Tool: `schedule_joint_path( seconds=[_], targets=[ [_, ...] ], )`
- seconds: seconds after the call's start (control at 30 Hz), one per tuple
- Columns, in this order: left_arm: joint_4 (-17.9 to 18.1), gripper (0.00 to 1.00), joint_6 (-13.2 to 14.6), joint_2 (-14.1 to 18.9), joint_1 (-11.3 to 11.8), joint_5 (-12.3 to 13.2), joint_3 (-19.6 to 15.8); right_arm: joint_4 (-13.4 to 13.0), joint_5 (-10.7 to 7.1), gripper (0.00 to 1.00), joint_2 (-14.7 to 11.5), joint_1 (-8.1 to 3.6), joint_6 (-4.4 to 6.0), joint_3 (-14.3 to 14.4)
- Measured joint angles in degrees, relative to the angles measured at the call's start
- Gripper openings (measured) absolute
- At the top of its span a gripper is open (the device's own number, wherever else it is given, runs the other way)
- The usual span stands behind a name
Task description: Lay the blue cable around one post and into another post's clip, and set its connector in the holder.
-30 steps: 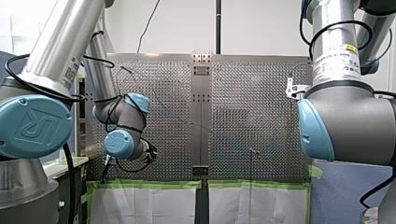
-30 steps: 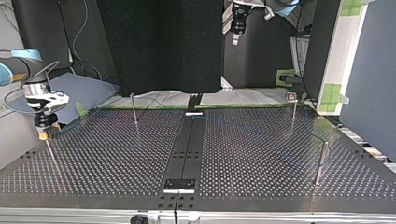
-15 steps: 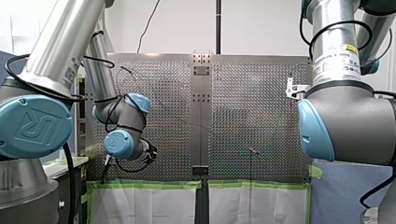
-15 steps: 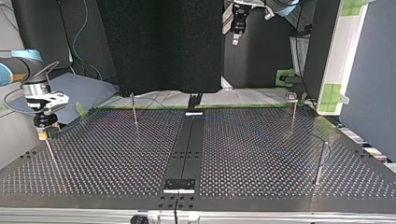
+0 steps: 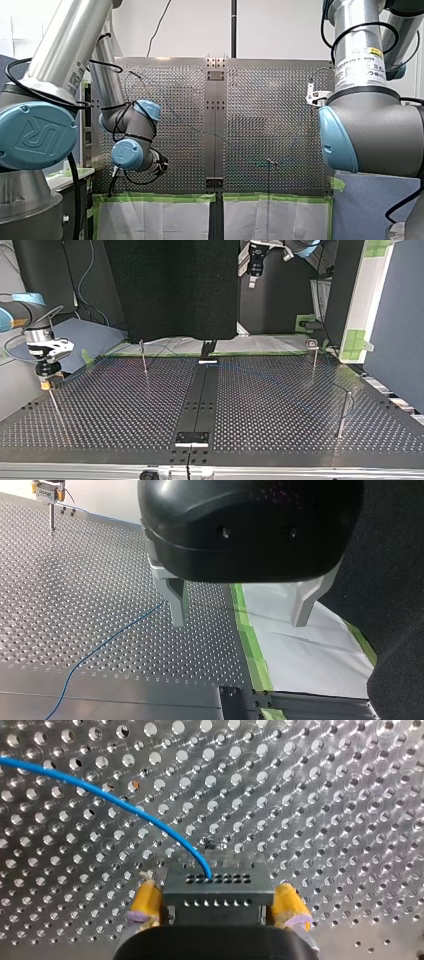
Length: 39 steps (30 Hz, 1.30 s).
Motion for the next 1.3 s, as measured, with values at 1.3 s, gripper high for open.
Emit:
schedule_joint_path(
  seconds=[1.3],
  targets=[
    [0.0, 1.0, 0.0, 0.0, -0.22, -1.29, -0.04, -0.02, 7.31, 1.0, -0.04, -0.35, 0.19, -0.02]
  ],
)
